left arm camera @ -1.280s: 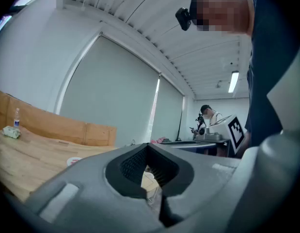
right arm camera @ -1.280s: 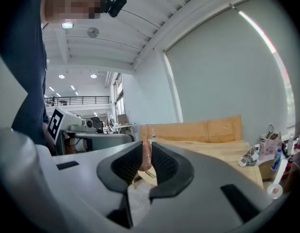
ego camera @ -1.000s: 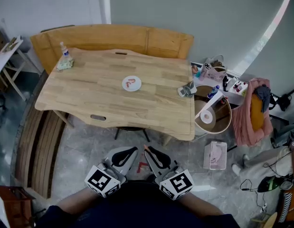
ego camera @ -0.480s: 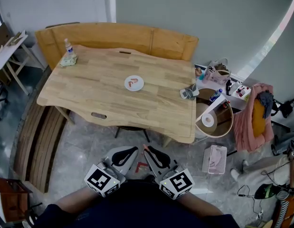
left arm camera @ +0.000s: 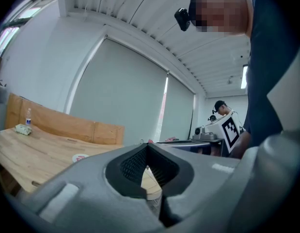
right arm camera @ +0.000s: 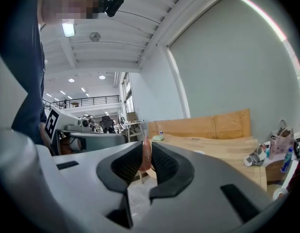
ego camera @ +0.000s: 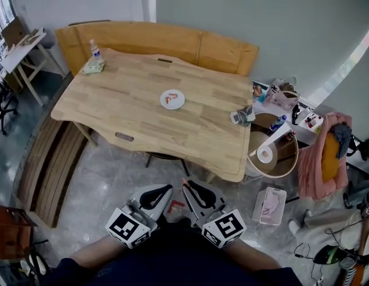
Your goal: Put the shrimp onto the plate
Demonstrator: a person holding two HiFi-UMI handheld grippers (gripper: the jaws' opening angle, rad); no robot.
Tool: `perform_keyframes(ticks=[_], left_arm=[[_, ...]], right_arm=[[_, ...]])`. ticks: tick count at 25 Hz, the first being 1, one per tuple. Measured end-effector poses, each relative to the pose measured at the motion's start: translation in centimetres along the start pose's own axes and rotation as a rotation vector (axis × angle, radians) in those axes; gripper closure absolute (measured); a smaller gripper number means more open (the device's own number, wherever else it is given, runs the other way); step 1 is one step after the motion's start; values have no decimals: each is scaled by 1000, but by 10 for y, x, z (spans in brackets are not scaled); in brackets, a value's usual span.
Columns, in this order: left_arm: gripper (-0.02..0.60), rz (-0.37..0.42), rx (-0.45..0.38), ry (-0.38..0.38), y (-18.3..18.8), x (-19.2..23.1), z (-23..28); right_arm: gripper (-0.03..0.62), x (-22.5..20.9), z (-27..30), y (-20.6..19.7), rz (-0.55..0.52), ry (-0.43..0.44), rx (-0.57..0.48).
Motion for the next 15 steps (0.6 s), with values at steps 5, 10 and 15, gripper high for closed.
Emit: perform_keyframes(ticks=[5,10,15], left_arm=[[578,-8,-2,16,6,13,12],[578,3,-17,-7,14,46,30],[577,4,-24,-38,30,93,51]], right_arm=[[530,-16,10,0,11,-1,11],[530,-37,37,12,10,-28,18],[530,-60,76,29,14,-60,28]])
Point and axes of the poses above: the fingertips, and each gripper's own axes: z forward along the fingers, x to its left, y out of its top, the point moved 4 cm from there along -z, backward along the fingers, and after that the axes turned 12 degrees about x, right-handed, at the moved point
